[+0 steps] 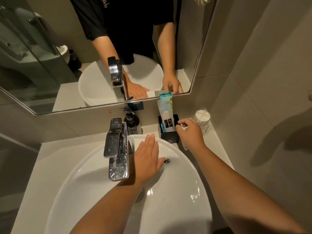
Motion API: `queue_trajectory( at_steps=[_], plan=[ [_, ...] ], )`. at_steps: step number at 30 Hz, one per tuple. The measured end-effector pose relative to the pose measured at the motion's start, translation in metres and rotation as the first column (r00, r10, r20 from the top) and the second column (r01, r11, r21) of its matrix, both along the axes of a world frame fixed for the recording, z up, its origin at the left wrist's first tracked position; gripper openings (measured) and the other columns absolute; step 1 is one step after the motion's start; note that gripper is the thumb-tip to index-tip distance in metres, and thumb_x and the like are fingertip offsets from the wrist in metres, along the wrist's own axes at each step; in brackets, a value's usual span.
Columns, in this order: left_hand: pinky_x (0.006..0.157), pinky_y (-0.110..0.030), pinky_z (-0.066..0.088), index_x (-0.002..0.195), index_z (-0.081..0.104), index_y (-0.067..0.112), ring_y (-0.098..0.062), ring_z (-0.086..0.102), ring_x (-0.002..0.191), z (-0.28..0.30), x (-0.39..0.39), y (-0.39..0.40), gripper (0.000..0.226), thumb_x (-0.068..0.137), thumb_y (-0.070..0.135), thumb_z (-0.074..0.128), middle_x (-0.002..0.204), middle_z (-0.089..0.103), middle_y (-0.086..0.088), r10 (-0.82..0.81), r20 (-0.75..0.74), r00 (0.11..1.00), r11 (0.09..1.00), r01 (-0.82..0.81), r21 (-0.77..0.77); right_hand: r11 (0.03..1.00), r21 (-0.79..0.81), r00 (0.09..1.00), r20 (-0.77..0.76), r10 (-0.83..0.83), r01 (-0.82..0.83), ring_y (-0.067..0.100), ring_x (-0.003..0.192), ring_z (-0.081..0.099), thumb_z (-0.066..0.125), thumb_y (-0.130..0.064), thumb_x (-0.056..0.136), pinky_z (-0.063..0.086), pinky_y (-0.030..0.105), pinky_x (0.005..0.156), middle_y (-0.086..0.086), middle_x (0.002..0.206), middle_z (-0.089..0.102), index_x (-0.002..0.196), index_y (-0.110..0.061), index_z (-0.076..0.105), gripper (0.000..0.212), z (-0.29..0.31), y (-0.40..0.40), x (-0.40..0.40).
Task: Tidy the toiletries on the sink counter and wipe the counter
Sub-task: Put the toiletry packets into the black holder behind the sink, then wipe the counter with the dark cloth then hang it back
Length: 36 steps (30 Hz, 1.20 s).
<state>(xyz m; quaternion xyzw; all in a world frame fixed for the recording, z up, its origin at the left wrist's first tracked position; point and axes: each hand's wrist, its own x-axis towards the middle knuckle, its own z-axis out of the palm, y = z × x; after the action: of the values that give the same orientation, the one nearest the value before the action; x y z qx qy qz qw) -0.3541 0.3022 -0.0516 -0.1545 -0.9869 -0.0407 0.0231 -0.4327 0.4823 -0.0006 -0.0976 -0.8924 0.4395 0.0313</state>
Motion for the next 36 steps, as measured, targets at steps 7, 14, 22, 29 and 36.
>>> queue_trajectory(
  at_steps=[7,14,22,29,36],
  plan=[
    [0.117,-0.045,0.022,0.138,0.042,0.006,-0.032,0.025,0.143,0.03,0.005,0.004,0.059,0.095,0.046,0.041,0.153,0.031,-0.017,0.005,0.091,0.996,0.997,-0.012,0.083,0.94,0.327,0.988,-0.08,0.135,-0.102,0.022,0.115,0.051,0.053,-0.032,0.091,0.044,0.035,0.094,0.002,0.127,0.058,0.124,-0.02,0.057,0.036,0.016,0.008,0.039],
    [0.108,-0.037,0.024,0.134,0.042,0.011,-0.027,0.039,0.13,0.07,0.039,0.005,0.042,0.097,0.03,0.036,0.143,0.044,-0.015,0.002,0.159,0.987,0.995,-0.018,0.1,0.766,0.567,0.939,0.041,0.34,-0.302,0.024,0.13,0.042,0.049,-0.039,0.09,0.027,0.037,0.111,0.004,0.138,0.052,0.135,-0.016,0.047,0.051,0.036,0.01,0.107],
    [0.084,-0.038,0.048,0.125,0.047,0.019,-0.026,0.056,0.105,0.094,0.11,-0.025,0.041,0.092,0.041,0.041,0.122,0.058,-0.008,-0.049,0.174,0.983,0.994,0.031,0.103,0.697,0.601,0.903,0.104,0.416,-0.391,0.019,0.123,0.048,0.047,-0.046,0.087,0.024,0.034,0.113,-0.002,0.132,0.056,0.13,-0.022,0.048,0.049,0.049,0.005,0.19],
    [0.081,-0.035,0.05,0.105,0.055,0.021,-0.021,0.056,0.094,0.115,0.168,-0.032,0.031,0.088,0.045,0.044,0.105,0.063,-0.001,-0.014,0.023,1.0,0.993,0.011,0.119,0.659,0.633,0.88,0.079,0.468,-0.407,0.02,0.116,0.054,0.047,-0.051,0.086,0.038,0.035,0.103,-0.001,0.128,0.059,0.126,-0.024,0.05,0.048,0.067,-0.011,0.234],
    [0.083,-0.038,0.051,0.116,0.056,0.021,-0.024,0.058,0.099,0.119,0.268,-0.042,0.038,0.088,0.044,0.046,0.111,0.065,-0.002,0.152,-0.007,0.988,0.981,-0.15,0.124,0.624,0.581,0.822,0.149,0.55,-0.523,0.022,0.13,0.045,0.047,-0.053,0.09,0.035,0.039,0.107,-0.001,0.144,0.047,0.14,-0.025,0.04,0.058,0.067,-0.009,0.311]
  ],
)
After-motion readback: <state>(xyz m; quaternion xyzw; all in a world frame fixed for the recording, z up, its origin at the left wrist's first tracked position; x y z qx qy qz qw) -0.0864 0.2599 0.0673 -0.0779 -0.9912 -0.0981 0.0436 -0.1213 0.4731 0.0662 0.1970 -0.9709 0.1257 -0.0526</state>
